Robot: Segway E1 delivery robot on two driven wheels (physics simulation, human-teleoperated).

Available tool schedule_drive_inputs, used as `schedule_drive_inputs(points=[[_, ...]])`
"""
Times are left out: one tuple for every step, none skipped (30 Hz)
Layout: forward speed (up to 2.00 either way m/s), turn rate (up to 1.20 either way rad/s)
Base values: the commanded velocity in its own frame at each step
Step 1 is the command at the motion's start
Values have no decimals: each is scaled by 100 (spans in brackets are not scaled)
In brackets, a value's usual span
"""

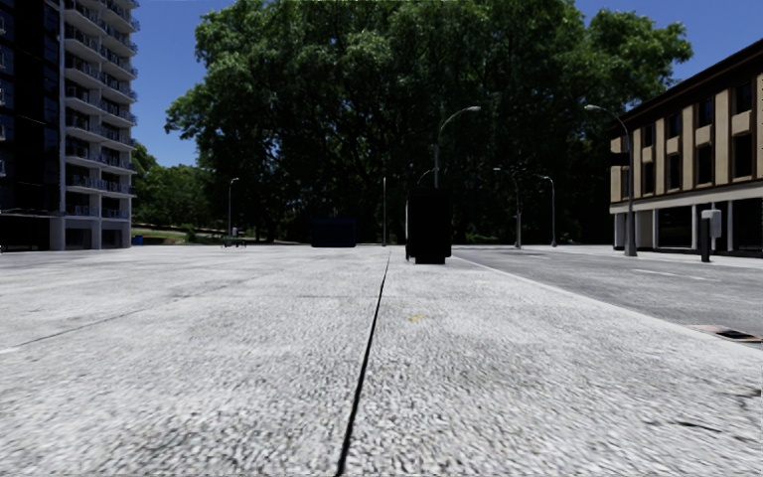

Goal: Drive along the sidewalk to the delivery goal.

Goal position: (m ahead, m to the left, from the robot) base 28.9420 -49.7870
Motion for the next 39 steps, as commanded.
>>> schedule_drive_inputs(points=[[200,22],[200,22],[200,22],[200,22],[200,22],[200,22],[200,22],[200,22],[200,22],[200,22],[200,22],[200,22],[200,22],[200,22],[200,22],[200,22],[200,22],[200,22],[200,19],[200,19],[200,4],[200,0],[200,0],[200,0],[200,0],[200,0],[200,0],[200,0],[200,0],[200,0],[200,0],[200,0],[200,0],[200,0],[200,0],[200,0],[200,0],[200,0],[200,0]])
